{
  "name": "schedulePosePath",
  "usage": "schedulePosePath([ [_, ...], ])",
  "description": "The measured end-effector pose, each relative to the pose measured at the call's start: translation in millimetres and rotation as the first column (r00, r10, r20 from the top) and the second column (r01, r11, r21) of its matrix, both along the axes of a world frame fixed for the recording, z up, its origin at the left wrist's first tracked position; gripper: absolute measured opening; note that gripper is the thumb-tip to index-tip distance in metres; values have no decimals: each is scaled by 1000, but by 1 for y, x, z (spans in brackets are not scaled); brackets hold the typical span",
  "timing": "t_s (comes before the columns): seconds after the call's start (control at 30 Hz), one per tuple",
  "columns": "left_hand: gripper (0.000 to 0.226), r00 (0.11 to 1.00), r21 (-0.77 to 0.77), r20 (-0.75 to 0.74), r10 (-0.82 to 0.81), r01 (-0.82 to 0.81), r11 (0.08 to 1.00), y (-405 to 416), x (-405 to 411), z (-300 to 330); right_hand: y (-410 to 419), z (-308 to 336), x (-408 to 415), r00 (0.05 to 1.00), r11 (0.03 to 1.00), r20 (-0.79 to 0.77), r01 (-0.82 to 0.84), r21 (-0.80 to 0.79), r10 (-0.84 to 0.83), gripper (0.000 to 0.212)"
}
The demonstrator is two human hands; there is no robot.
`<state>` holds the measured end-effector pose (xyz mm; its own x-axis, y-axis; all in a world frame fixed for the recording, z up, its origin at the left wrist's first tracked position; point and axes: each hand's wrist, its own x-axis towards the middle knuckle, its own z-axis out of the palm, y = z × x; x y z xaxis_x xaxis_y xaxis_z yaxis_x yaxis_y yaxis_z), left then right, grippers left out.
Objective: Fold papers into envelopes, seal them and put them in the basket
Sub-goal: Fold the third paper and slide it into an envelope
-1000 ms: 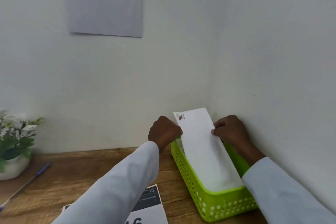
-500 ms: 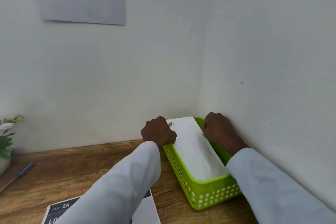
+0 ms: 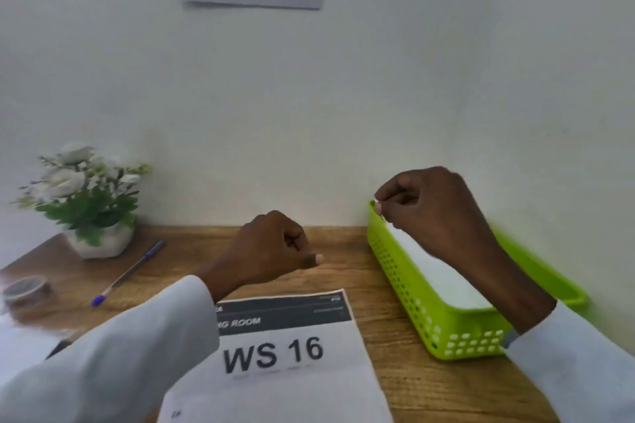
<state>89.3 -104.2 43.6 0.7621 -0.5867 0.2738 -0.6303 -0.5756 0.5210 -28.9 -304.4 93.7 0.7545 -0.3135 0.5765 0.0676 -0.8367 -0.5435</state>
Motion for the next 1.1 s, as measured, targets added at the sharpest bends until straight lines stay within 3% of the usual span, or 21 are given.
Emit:
schedulePosePath([
  [0.07,36,999,148,10,33,-34,988,30,-3,-8,27,-18,6,993,995,-76,-89,-45,85,7],
  [0.2,84,997,479,-68,22,13,878,76,-5,-27,60,-64,15,949,967,-243,-232,-101,202,9],
  [0.27,90,990,519,-139,19,56,853,96,-4,-35,72,-81,21,926,954,-289,-282,-100,243,6],
  [0.5,73,979,349,-190,68,2,937,111,6,-47,91,-123,30,926,935,-275,-311,-171,257,6],
  [0.6,78,975,304,-185,123,-62,951,112,16,-53,95,-134,36,936,898,-246,-322,-301,253,14],
  [0.7,94,975,232,-100,197,-170,958,112,22,-62,94,-136,48,949,904,-229,-284,-321,217,18],
  [0.77,102,965,106,-76,250,-242,965,112,24,-69,91,-136,56,957,916,-222,-250,-315,185,19],
  [0.83,102,952,-75,-130,277,-289,954,114,28,-75,90,-135,64,961,921,-228,-227,-317,158,19],
  [0.93,101,911,-329,-334,242,-354,875,118,33,-80,88,-134,74,964,931,-233,-195,-308,125,19],
  [1.1,109,873,-449,-477,101,-341,826,112,23,-82,84,-133,84,968,945,-226,-169,-280,106,16],
])
